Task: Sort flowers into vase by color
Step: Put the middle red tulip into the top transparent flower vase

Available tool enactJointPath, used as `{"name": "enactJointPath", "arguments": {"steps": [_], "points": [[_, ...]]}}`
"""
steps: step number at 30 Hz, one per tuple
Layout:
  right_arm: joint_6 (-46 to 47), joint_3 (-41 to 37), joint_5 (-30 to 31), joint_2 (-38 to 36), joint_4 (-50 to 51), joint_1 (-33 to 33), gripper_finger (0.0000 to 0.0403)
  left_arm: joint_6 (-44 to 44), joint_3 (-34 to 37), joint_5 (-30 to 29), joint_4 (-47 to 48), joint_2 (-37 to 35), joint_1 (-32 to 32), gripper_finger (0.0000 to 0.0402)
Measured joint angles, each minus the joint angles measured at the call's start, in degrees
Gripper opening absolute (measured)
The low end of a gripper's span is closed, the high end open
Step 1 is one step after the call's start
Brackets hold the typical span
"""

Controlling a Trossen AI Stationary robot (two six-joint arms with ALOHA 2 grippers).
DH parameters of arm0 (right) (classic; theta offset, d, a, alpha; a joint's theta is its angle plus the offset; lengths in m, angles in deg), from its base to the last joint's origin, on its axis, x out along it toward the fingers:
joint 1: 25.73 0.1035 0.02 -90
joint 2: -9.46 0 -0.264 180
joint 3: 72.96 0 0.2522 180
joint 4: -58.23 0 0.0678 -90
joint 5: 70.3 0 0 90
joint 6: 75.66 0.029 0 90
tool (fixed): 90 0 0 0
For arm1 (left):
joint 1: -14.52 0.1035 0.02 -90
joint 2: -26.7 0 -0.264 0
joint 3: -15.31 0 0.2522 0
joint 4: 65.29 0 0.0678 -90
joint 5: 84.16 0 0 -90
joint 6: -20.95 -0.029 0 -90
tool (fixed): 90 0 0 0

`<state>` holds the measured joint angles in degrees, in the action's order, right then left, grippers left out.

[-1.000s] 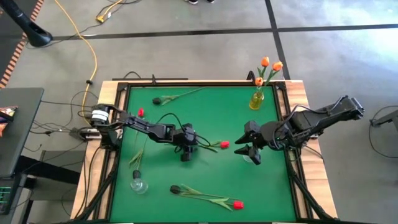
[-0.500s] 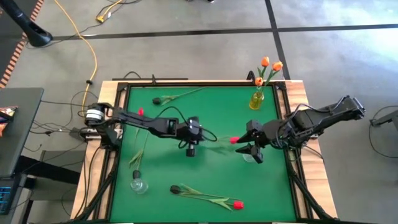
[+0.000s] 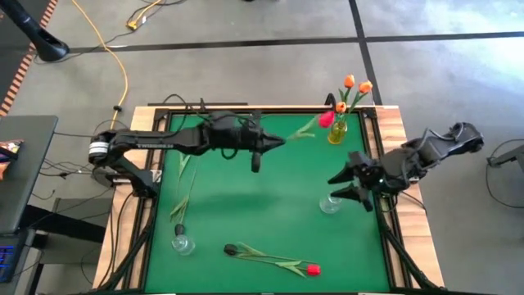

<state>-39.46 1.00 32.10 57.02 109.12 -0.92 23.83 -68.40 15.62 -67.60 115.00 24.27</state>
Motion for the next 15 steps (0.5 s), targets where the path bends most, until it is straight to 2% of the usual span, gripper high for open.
{"name": "enactJointPath", "arguments": {"steps": [3,6,15], "points": [[-1.3,0.0,5.7,-2.4,0.0,1.8,0.0250,3.7,0.0,2.9,-13.1,2.9,-0.8,0.0000],[-2.2,0.0,8.6,-4.1,0.1,3.0,0.0250,6.0,0.0,3.0,-24.6,6.8,-1.9,0.0000],[-3.3,0.0,8.9,-5.6,0.5,3.3,0.0250,15.1,-1.4,-1.7,-57.2,22.4,-4.8,0.0000]]}}
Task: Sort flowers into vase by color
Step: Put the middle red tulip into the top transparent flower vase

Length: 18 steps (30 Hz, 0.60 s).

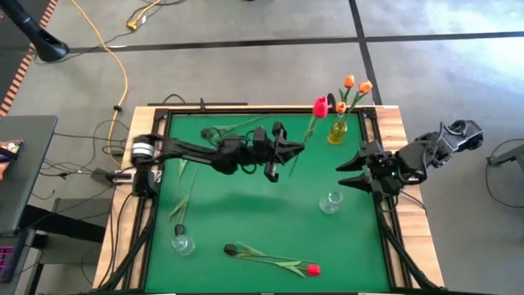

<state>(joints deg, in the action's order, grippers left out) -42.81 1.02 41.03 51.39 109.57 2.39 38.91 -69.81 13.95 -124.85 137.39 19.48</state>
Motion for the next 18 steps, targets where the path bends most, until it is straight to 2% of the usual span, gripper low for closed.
{"name": "enactJointPath", "arguments": {"steps": [4,9,18], "points": [[-2.3,0.0,1.8,1.8,-0.4,-0.2,0.0250,7.0,-5.7,0.6,-6.2,6.5,-0.7,0.0000],[-6.2,0.0,2.2,4.7,-0.8,-2.3,0.0250,9.4,-14.4,4.6,-5.5,11.6,-1.6,0.0000],[-6.3,0.0,1.2,6.2,-2.5,-3.0,0.0250,6.9,-21.5,12.3,4.3,12.4,-2.4,0.0000]]}}
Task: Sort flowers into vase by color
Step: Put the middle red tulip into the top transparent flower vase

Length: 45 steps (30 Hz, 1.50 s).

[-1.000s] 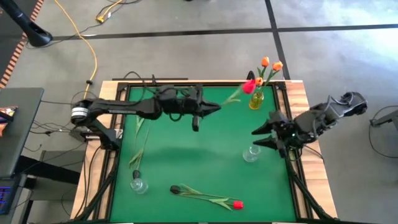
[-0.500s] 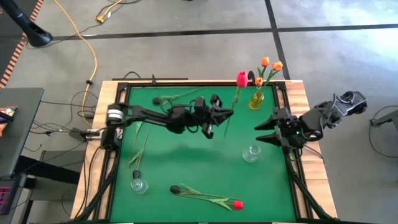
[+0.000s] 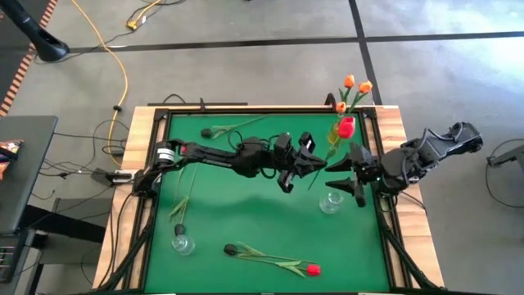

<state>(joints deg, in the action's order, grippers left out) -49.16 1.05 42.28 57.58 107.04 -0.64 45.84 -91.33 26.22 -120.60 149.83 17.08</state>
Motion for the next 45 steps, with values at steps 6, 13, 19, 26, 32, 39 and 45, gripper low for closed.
{"name": "enactJointPath", "arguments": {"steps": [6,13,19,26,32,39,45], "points": [[-0.1,0.0,0.0,0.0,-1.4,-0.1,0.0250,0.2,-0.4,0.0,1.3,-0.1,0.0,0.0000],[-2.6,0.0,1.6,2.1,-3.2,-0.8,0.0249,0.3,-0.4,0.4,2.8,-0.1,0.0,0.0000],[-4.7,0.0,1.6,4.1,-4.6,-2.8,0.0249,0.4,-0.4,0.4,2.9,-0.1,0.0,0.0000],[-4.7,0.0,1.6,3.9,-5.0,-5.0,0.0249,-0.2,-0.4,-0.1,7.2,-0.1,0.0,0.0000],[-5.4,0.0,1.6,4.0,-5.5,-5.4,0.0245,-1.7,-0.4,-3.4,9.6,-0.1,0.0,0.0000],[-5.5,0.0,1.7,4.0,-5.3,-5.8,0.0195,-5.1,-0.4,-4.1,9.2,-0.1,0.4,0.0000],[-5.2,0.0,1.9,3.7,-4.4,-5.8,0.0128,-4.3,-0.4,-4.1,9.2,-0.1,0.7,0.0000]]}}
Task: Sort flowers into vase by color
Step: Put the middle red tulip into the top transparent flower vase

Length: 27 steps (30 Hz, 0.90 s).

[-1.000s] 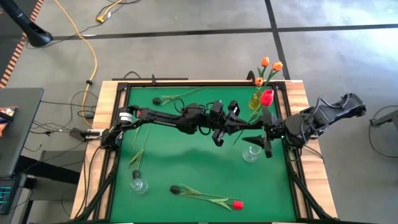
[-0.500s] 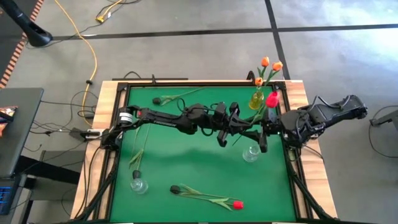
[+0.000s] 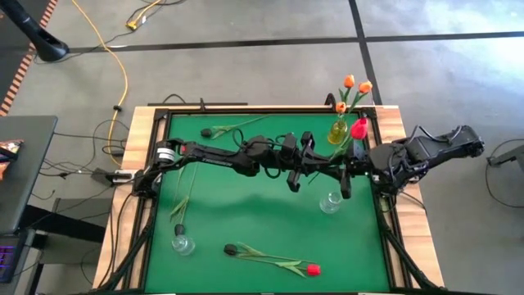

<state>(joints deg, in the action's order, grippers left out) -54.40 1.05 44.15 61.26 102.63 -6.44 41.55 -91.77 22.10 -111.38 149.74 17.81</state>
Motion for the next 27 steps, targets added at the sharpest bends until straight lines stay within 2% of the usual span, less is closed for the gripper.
{"name": "enactJointPath", "arguments": {"steps": [11,19,25,27], "points": [[2.2,0.0,-2.5,-1.5,2.6,0.5,0.0023,0.1,0.0,0.0,0.2,0.0,0.1,0.0000],[1.9,-0.1,-3.3,-1.6,3.9,0.6,0.0018,3.1,0.0,1.0,2.5,-0.2,0.3,0.0013],[4.5,-0.1,-6.1,-2.2,7.5,0.6,0.0018,8.7,0.0,9.0,9.5,-0.4,1.5,0.0075],[5.4,-0.1,-6.8,-2.6,8.4,0.9,0.0018,10.5,0.0,13.4,10.5,-0.4,2.3,0.0100]]}}
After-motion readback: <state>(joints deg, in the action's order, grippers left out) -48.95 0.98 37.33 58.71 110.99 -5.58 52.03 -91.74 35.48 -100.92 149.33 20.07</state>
